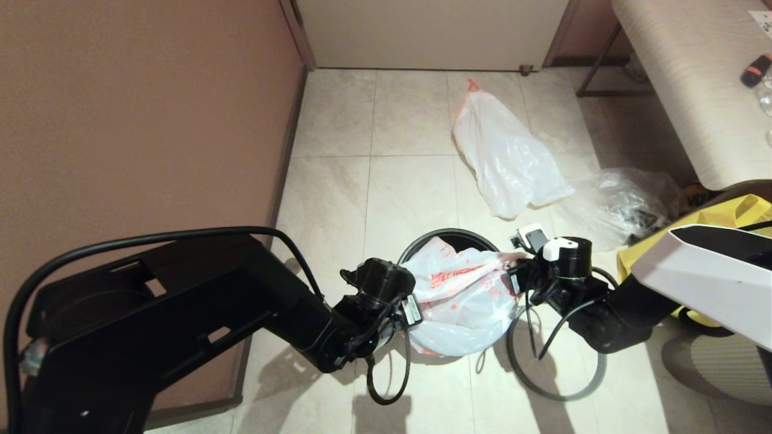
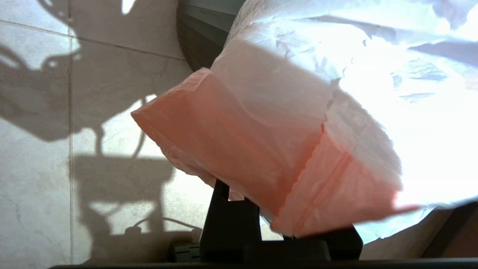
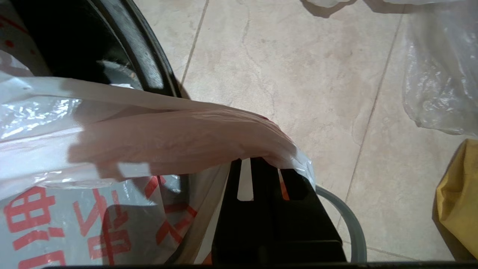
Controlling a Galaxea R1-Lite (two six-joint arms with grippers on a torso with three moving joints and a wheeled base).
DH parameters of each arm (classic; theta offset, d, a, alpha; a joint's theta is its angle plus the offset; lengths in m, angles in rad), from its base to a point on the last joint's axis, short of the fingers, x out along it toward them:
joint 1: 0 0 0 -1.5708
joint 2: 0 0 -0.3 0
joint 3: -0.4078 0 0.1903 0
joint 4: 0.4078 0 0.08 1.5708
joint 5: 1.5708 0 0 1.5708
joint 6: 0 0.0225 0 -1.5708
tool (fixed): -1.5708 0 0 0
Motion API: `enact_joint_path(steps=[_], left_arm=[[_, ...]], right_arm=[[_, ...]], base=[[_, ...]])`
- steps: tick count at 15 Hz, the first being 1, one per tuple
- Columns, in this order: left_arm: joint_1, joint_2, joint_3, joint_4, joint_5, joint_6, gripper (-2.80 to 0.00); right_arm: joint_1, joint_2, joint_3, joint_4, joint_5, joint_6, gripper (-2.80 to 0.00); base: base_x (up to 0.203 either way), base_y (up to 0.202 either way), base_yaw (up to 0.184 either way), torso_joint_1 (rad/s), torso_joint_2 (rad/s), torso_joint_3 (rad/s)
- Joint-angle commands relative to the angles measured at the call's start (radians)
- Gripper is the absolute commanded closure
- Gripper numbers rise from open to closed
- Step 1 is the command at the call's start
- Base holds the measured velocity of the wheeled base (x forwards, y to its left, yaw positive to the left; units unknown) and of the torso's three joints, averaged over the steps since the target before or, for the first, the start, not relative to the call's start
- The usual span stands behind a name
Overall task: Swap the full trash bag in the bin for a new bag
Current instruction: Put the new garbage bag on the trash can
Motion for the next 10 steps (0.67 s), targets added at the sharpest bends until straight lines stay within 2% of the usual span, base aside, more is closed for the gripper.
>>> enact_joint_path(steps=[1,5,7,10], left_arm=[[-0.002,0.004,0.018,-0.017,0.0,-0.002,0.0],[-0.005,0.004,0.027,-0.019,-0.012,0.0,0.0],[-0.012,0.0,0.036,-0.02,-0.034,0.002,0.0],[-0.025,-0.002,0.058,-0.026,-0.048,0.032,0.0]], right_arm=[[-0.002,-0.044,-0.024,0.054,0.029,0.001,0.0],[0.003,-0.097,-0.032,0.199,0.101,0.085,0.0],[0.002,-0.098,-0.073,0.226,0.104,0.117,0.0],[0.001,-0.092,-0.11,0.251,0.104,0.122,0.0]], base=[[0.0,0.0,0.0,0.0,0.0,0.0],[0.0,0.0,0.0,0.0,0.0,0.0],[0.0,0.0,0.0,0.0,0.0,0.0],[0.0,0.0,0.0,0.0,0.0,0.0]])
